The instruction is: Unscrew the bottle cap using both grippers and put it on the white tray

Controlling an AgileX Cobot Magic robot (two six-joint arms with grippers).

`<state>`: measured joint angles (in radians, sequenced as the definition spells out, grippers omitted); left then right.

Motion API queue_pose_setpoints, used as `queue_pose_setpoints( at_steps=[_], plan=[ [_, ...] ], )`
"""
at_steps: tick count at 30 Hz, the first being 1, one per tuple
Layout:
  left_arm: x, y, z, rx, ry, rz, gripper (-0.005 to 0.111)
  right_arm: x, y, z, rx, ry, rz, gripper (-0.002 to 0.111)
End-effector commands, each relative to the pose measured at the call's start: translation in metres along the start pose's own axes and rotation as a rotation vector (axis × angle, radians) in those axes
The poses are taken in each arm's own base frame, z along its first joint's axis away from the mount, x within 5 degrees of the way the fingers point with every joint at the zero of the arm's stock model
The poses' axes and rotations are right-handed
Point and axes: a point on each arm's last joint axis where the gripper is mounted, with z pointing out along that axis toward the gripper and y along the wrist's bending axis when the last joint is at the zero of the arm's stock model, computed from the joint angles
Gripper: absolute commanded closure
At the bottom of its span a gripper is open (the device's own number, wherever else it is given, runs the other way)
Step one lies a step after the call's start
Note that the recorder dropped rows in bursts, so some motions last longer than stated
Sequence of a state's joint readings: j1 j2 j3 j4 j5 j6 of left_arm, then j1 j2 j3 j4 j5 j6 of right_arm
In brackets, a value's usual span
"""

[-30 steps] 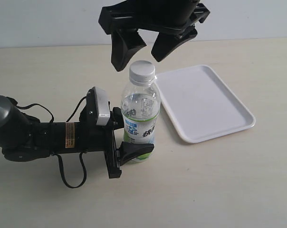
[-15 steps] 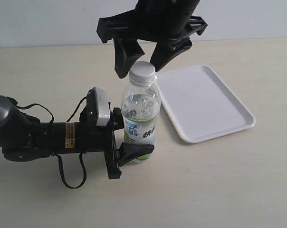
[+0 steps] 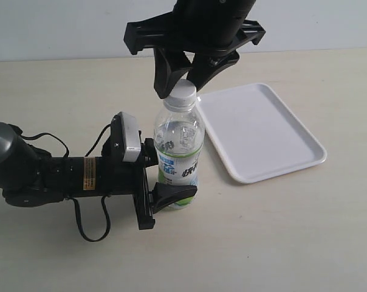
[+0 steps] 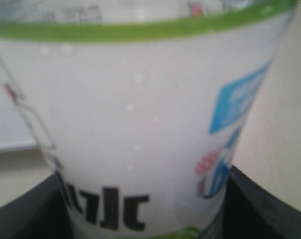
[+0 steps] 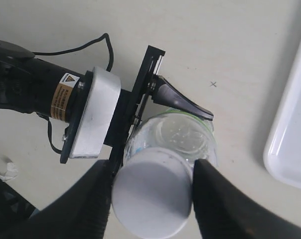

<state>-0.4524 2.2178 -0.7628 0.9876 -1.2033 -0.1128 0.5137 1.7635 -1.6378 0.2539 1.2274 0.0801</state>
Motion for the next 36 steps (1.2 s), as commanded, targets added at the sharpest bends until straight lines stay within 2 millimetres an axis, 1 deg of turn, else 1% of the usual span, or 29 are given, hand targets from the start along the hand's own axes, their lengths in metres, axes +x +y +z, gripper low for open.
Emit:
queue_pose_setpoints(
  at_steps=[1,3,6,28,32,36],
  plan=[
    [-0.0053,-0.0005,0.0014,0.008,-0.025,0.014,0.106,-0.0017,-0.0001,-0.0005,-0.002,-0.010,-0.006,0.047],
    [-0.0053,-0.0005,0.0014,0.008,-0.025,0.014,0.106,-0.0017,-0.0001,-0.0005,-0.002,-0.010,-0.006,0.043],
    [-0.0053,-0.0005,0.0014,0.008,-0.025,0.014,0.106,-0.0017,-0.0006,-0.0003,0.003,-0.010,-0.008,0.045],
    [-0.0053,-0.0005,0.0014,0.008,-0.025,0.014,0.106,-0.0031,-0.0038,0.0052,0.028,0.002,-0.013,0.046],
    [-0.0053,-0.0005,0.0014,0.008,-0.025,0.014,0.106,-0.0031,-0.0038,0.0052,0.028,0.002,-0.013,0.051],
    [-0.0053,-0.0005,0.0014,0.008,-0.025,0.014,0.106,-0.0030,-0.0035,0.0052,0.024,0.002,-0.016,0.068]
  ],
)
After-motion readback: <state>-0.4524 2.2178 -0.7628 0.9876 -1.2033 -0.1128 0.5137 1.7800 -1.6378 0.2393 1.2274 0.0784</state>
